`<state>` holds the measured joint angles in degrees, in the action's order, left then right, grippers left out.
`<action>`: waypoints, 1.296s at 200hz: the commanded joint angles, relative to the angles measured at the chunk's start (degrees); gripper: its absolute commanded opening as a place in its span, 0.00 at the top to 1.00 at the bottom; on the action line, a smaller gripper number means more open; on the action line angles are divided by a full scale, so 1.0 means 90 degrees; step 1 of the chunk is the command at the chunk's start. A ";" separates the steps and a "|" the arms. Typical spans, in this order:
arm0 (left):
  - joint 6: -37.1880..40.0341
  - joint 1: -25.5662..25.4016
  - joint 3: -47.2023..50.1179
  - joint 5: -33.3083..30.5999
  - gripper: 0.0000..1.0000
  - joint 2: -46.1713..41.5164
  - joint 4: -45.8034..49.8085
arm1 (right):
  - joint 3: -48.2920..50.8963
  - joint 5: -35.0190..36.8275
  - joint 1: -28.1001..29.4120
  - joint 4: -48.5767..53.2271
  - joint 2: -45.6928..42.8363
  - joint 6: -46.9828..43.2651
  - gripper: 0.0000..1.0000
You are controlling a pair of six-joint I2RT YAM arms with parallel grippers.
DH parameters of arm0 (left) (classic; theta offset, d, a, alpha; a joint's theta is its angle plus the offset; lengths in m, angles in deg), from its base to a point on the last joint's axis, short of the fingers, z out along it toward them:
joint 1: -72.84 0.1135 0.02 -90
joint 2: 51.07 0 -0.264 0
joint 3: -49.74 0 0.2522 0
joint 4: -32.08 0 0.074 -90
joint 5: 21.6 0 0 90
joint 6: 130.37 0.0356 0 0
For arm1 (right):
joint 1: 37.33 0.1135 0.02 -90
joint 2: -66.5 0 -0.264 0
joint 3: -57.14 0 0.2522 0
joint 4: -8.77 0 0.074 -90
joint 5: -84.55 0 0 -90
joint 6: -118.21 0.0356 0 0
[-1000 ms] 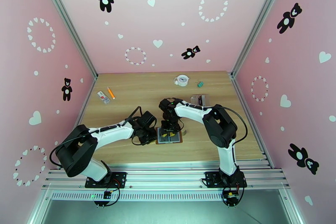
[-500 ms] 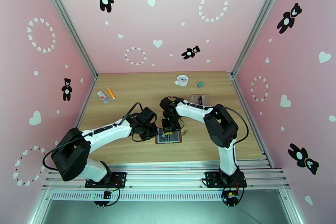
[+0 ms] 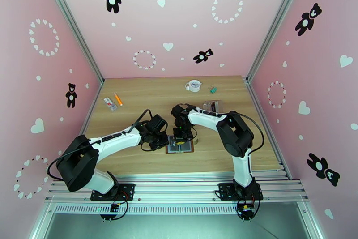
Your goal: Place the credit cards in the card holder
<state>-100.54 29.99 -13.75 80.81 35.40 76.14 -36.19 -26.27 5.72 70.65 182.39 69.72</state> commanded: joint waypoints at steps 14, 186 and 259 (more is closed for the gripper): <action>0.0014 -0.0024 -0.0102 0.0018 0.82 0.0116 -0.0164 | 0.0113 -0.0046 -0.0036 -0.0048 0.0213 -0.0062 1.00; 0.0324 -0.0024 -0.0490 0.0310 0.72 0.1057 -0.0617 | 0.0042 -0.0187 -0.0215 0.0076 0.0189 -0.0266 1.00; 0.0096 -0.0044 -0.0453 0.0602 0.73 0.0917 -0.1147 | 0.0064 -0.0316 -0.0258 0.0044 0.0112 -0.0259 1.00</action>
<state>-98.68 29.97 -17.45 83.93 44.56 68.93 -36.19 -28.72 3.79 70.43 182.72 68.04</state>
